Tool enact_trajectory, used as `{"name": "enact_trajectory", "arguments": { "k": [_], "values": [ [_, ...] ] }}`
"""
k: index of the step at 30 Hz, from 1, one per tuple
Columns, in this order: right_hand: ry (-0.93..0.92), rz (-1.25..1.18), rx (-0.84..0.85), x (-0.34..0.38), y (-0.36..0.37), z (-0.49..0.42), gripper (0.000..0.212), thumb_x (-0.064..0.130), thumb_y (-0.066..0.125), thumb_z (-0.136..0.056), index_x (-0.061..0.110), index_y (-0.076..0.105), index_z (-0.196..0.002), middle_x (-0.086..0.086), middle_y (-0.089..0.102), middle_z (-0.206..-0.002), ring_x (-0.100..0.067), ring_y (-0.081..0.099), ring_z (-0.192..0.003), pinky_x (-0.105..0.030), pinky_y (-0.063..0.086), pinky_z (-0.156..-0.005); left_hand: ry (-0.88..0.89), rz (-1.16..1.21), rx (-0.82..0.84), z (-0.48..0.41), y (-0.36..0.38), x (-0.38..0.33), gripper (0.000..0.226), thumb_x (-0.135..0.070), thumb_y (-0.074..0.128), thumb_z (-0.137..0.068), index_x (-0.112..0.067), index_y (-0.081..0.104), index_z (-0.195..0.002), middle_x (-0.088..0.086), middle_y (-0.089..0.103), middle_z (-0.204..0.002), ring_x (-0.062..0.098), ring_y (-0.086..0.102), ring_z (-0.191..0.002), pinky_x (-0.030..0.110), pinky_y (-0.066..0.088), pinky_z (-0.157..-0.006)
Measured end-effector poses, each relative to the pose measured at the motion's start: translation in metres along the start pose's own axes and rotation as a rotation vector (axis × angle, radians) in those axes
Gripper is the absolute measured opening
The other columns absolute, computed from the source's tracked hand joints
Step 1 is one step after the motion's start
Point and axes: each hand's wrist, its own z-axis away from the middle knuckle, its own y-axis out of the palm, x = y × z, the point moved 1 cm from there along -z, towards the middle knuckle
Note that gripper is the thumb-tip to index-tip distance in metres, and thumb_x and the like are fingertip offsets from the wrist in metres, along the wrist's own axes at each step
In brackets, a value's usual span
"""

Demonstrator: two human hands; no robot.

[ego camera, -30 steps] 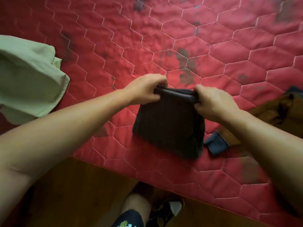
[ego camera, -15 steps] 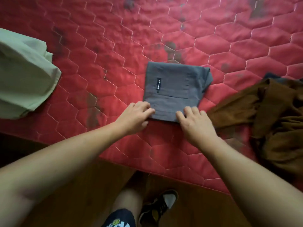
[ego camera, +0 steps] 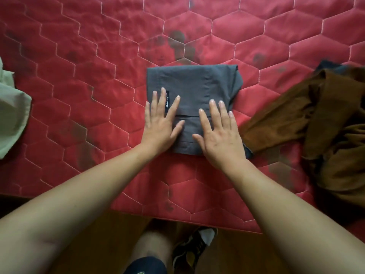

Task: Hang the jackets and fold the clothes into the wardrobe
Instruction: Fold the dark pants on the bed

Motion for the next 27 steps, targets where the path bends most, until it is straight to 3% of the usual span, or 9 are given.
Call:
{"name": "enact_trajectory", "arguments": {
  "k": [4,6,9,12,13,16,19,24,27],
  "values": [
    [0.078,0.023,0.244,-0.009,0.026,-0.016,0.082,0.072,0.02,-0.098,0.03,-0.013,-0.16,-0.011,-0.025,-0.167,-0.034,-0.022,-0.154,-0.06,-0.002,-0.123,0.009,-0.037,0.019,-0.005,0.018,0.011,0.073,-0.055,0.041,-0.097,-0.029,0.018,-0.161,0.017,-0.003,-0.169,0.034,-0.007,-0.156,0.061,0.007,-0.122],
    [0.073,0.033,0.315,-0.009,0.029,-0.022,0.083,0.074,0.016,-0.096,0.033,-0.019,-0.158,-0.011,-0.03,-0.165,-0.034,-0.028,-0.152,-0.063,-0.008,-0.122,0.016,-0.015,0.006,-0.006,0.019,0.017,0.073,-0.052,0.044,-0.096,-0.028,0.021,-0.161,0.016,-0.003,-0.169,0.034,-0.007,-0.156,0.061,0.007,-0.122],
    [0.076,0.051,0.342,-0.005,0.018,-0.027,0.084,0.074,0.024,-0.096,0.031,-0.004,-0.162,-0.016,-0.016,-0.169,-0.038,-0.016,-0.155,-0.065,-0.001,-0.121,0.013,0.008,0.027,-0.007,0.016,0.014,0.073,-0.053,0.045,-0.095,-0.028,0.024,-0.16,0.015,-0.002,-0.169,0.033,-0.007,-0.156,0.061,0.006,-0.122],
    [0.1,0.031,0.066,-0.004,0.002,-0.038,0.068,0.065,0.044,-0.095,0.024,0.045,-0.149,-0.021,0.029,-0.161,-0.04,0.026,-0.15,-0.063,0.022,-0.117,0.014,0.045,-0.013,-0.012,0.003,0.015,0.077,-0.056,0.051,-0.092,-0.028,0.027,-0.159,0.015,0.004,-0.169,0.032,-0.003,-0.156,0.063,0.002,-0.122],
    [0.094,0.028,-0.034,-0.004,-0.002,-0.048,0.065,0.062,0.047,-0.095,0.023,0.049,-0.146,-0.02,0.032,-0.16,-0.04,0.028,-0.149,-0.062,0.022,-0.117,0.034,0.044,-0.045,-0.019,-0.002,0.018,0.077,-0.055,0.053,-0.092,-0.028,0.026,-0.159,0.016,0.005,-0.168,0.033,-0.002,-0.156,0.063,0.001,-0.122],
    [0.055,0.053,-0.077,-0.012,-0.003,-0.088,0.075,0.062,0.042,-0.097,0.024,0.027,-0.16,-0.02,0.009,-0.169,-0.04,0.007,-0.156,-0.065,0.005,-0.122,0.064,-0.039,-0.065,-0.053,-0.012,0.022,0.078,-0.055,0.05,-0.095,-0.026,0.02,-0.161,0.022,0.001,-0.167,0.039,-0.004,-0.155,0.064,-0.002,-0.121],
    [0.089,0.043,0.003,-0.025,0.017,-0.112,0.081,0.067,0.033,-0.098,0.028,0.007,-0.164,-0.018,-0.006,-0.17,-0.037,-0.007,-0.157,-0.064,-0.001,-0.123,0.045,-0.097,-0.034,-0.084,-0.004,0.023,0.078,-0.057,0.044,-0.096,-0.027,0.015,-0.162,0.024,-0.001,-0.167,0.043,-0.006,-0.154,0.066,0.001,-0.12],
    [0.125,0.015,0.049,-0.028,0.03,-0.117,0.08,0.072,0.027,-0.097,0.033,0.006,-0.163,-0.017,-0.007,-0.17,-0.038,-0.009,-0.156,-0.064,-0.002,-0.123,0.076,-0.077,0.001,-0.095,0.005,0.033,0.078,-0.056,0.047,-0.094,-0.025,0.023,-0.161,0.021,0.002,-0.168,0.042,-0.005,-0.154,0.063,0.0,-0.122],
    [0.128,-0.011,0.048,-0.028,0.022,-0.121,0.077,0.07,0.031,-0.097,0.033,0.017,-0.162,-0.018,0.003,-0.17,-0.038,-0.001,-0.157,-0.065,0.004,-0.122,0.063,-0.104,0.03,-0.097,-0.001,0.029,0.079,-0.061,0.045,-0.093,-0.026,0.022,-0.161,0.019,0.001,-0.168,0.041,-0.007,-0.155,0.065,0.001,-0.121]
  ]
}}
